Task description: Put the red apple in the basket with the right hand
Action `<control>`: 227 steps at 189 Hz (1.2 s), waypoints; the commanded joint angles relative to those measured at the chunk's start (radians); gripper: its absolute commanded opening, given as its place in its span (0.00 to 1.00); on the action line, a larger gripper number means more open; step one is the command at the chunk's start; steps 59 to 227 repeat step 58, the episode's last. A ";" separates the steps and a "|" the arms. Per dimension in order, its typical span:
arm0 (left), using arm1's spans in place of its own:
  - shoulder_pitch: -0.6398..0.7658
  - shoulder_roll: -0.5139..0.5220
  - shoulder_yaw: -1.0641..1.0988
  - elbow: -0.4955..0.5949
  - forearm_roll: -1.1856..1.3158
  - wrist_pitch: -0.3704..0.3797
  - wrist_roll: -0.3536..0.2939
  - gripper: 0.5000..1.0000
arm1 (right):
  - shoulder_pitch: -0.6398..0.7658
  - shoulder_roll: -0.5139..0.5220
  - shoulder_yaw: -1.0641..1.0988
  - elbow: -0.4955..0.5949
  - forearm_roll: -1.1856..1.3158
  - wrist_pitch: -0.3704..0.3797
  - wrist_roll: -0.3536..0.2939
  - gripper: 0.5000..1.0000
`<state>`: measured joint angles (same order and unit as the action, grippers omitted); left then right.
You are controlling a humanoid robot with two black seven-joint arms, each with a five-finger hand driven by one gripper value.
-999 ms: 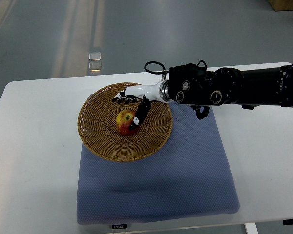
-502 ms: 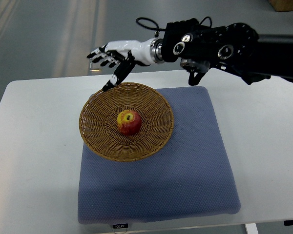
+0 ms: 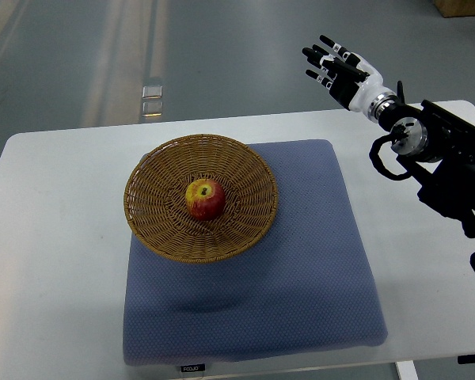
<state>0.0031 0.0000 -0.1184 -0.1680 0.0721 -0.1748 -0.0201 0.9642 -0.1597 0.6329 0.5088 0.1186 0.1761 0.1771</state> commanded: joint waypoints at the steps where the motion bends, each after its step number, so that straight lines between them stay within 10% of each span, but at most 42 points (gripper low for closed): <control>1: -0.002 0.000 0.000 -0.004 0.002 0.000 0.000 1.00 | -0.059 0.017 0.073 -0.007 0.000 0.003 0.053 0.85; 227: -0.003 0.000 0.002 -0.008 0.002 0.000 0.000 1.00 | -0.134 0.068 0.083 -0.016 0.001 0.003 0.068 0.85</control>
